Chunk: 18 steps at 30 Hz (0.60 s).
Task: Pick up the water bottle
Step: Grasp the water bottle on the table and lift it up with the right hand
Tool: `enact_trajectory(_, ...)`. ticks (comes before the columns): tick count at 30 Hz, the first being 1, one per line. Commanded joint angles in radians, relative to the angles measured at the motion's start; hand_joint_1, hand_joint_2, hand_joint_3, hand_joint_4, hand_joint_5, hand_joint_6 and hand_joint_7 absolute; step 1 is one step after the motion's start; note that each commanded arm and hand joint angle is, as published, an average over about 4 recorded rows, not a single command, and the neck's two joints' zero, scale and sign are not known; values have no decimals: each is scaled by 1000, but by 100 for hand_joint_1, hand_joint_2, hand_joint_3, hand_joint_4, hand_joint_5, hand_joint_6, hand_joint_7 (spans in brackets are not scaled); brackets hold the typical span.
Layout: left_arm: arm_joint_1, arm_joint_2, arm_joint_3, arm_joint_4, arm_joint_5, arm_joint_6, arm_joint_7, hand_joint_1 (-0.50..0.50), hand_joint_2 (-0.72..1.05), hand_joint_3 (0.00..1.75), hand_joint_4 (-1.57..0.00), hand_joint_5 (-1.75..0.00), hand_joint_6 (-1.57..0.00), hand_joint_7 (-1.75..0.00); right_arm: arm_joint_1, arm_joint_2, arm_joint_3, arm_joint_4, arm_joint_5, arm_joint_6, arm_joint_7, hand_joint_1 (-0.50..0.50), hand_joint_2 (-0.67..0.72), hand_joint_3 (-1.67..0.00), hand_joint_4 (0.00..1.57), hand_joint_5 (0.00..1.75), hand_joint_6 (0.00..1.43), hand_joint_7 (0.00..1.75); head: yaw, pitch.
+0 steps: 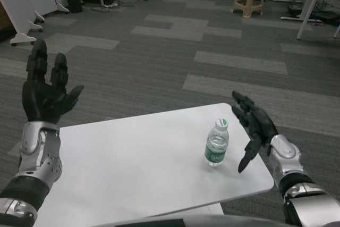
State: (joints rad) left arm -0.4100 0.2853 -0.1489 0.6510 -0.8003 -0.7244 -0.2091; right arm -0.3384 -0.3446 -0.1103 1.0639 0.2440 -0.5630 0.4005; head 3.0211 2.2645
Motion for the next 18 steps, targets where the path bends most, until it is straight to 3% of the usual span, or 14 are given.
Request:
enact_trajectory(1,-7,5,2,9,-5,-1,4,-50,43,24,0,0,0,0,-35,14,46,59,3,0,-37,-46,60,-8,0,0,0,0,-2,2)
enact_trajectory(6,-9,3,1,12,-5,-1,4,-50,43,17,0,0,0,0,-58,36,123,139,1,-3,-108,-46,60,-8,0,0,0,0,-3,5)
enact_trajectory(10,-9,0,0,11,-5,-1,2,-50,43,26,0,0,0,0,-71,56,153,166,-2,-5,-141,-46,60,-6,0,0,0,0,-8,6)
enact_trajectory(15,-9,-1,-2,10,-5,-1,2,-50,34,17,0,0,0,0,-87,62,189,194,-3,-6,-168,-46,66,-8,0,0,0,0,-7,3)
enact_trajectory(18,-9,-3,-3,10,-5,-2,2,-50,38,22,0,0,0,0,-96,64,214,214,-4,-6,-188,-46,66,-8,0,0,0,0,-5,2)
